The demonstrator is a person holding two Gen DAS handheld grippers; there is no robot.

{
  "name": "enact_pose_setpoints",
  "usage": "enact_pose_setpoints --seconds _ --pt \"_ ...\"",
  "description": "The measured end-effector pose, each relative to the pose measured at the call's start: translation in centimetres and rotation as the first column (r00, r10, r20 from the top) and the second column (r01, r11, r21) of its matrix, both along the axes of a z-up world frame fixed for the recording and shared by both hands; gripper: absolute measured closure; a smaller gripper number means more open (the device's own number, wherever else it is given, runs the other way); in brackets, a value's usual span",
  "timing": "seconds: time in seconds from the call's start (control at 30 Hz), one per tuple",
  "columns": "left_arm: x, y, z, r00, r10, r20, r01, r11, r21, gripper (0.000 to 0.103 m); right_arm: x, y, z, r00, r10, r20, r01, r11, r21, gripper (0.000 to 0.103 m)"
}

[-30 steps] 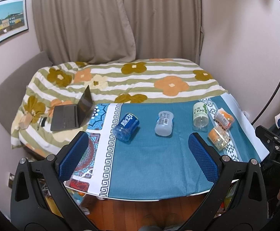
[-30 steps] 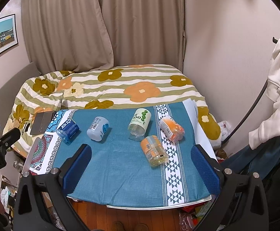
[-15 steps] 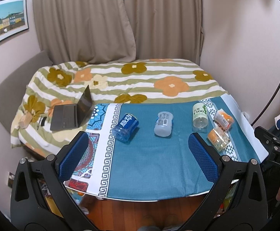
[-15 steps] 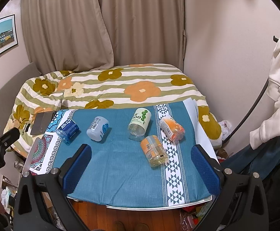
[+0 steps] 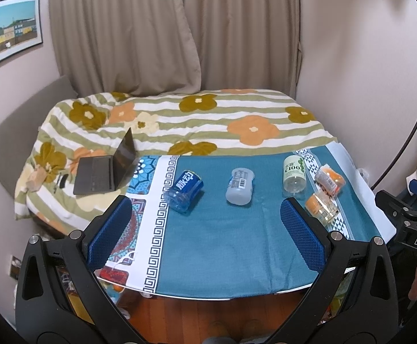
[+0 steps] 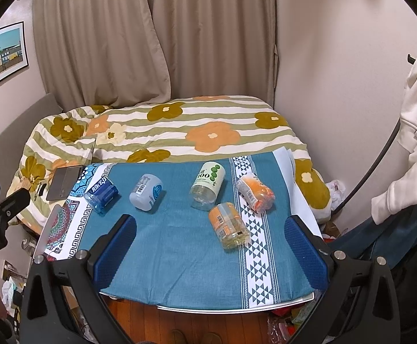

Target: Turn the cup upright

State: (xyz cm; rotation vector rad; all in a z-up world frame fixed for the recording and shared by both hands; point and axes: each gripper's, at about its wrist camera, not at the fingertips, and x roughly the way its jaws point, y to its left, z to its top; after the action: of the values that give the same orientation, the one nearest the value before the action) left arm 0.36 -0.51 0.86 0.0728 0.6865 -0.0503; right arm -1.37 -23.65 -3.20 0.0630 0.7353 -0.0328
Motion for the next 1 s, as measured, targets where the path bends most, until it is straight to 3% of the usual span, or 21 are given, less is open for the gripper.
enact_pose_setpoints --seconds 0.63,0.87,1.0 --pt "-1.4 0.3 0.7 0.999 0.035 0.014 -0.035 0.999 -0.002 0.0 -0.7 0.0 1.2 1.0 0.013 0.015 -0.013 1.0 0.021 0.0" --pt "-0.6 1.8 -0.1 0.996 0.088 -0.004 -0.088 0.996 0.005 0.0 0.2 -0.2 1.1 0.999 0.048 0.011 -0.048 0.999 -0.006 0.0" --pt "1.1 2.7 -0.8 0.995 0.09 -0.034 -0.088 0.996 0.034 0.0 1.4 -0.3 0.0 0.995 0.098 -0.004 -0.098 0.995 0.026 0.0"
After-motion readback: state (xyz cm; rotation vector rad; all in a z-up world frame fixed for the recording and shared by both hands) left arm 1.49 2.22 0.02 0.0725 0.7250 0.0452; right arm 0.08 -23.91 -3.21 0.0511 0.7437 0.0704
